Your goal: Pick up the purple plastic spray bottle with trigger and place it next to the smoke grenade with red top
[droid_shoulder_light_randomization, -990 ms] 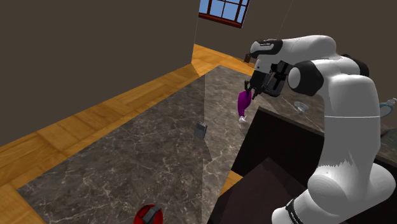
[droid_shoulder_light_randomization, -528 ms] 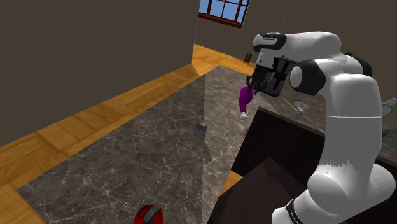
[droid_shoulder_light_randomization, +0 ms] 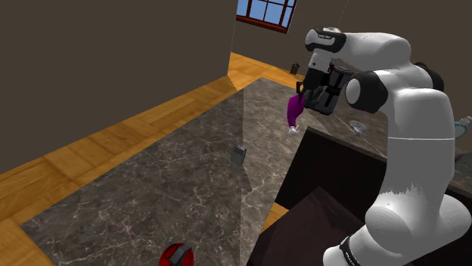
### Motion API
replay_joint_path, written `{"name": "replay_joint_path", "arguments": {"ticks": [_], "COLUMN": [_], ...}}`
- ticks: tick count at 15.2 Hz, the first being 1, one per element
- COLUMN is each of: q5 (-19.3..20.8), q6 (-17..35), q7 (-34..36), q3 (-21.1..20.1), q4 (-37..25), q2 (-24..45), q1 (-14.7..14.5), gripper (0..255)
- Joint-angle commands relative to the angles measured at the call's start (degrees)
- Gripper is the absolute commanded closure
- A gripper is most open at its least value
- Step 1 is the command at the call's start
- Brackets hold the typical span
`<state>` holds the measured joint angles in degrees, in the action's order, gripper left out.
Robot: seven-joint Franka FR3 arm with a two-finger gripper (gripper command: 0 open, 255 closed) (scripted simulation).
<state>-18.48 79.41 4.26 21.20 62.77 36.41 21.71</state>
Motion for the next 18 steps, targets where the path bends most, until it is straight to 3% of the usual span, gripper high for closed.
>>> {"name": "replay_joint_path", "arguments": {"ticks": [1, 13, 15, 18], "q5": [-0.07, -1.52, 0.07, 1.91], "q6": [-1.58, -13.16, -8.52, -4.26], "q7": [0.36, 2.63, 3.11, 5.26], "q3": [-0.05, -0.90, 0.04, 0.27], "q4": [-1.81, -18.33, -6.14, 5.69], "q2": [0.17, 4.56, -2.92, -10.98], "q1": [0.25, 3.74, -0.73, -5.62], "gripper": [255, 255, 255, 255]}}
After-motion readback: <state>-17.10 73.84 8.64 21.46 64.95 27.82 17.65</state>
